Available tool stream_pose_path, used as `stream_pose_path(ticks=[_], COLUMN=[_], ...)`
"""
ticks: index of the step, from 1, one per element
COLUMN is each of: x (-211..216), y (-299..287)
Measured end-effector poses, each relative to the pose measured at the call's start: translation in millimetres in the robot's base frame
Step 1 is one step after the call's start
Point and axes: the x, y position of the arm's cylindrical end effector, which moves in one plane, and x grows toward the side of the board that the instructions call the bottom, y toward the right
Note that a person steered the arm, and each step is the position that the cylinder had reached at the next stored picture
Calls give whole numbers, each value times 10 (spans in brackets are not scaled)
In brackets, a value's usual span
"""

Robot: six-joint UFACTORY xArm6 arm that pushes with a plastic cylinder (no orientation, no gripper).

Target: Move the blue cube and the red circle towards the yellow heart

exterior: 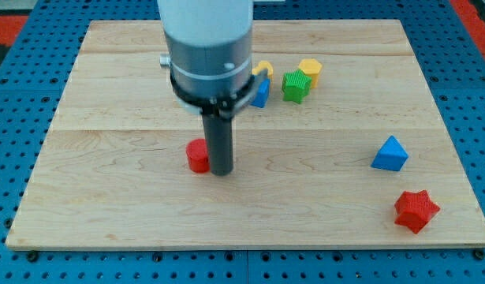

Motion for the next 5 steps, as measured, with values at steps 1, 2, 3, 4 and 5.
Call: stream_pose_path(ticks=[1, 2, 3, 4, 5], x=[-374, -76, 1, -407, -528], y=[-594, -1137, -1609, -1960, -1511])
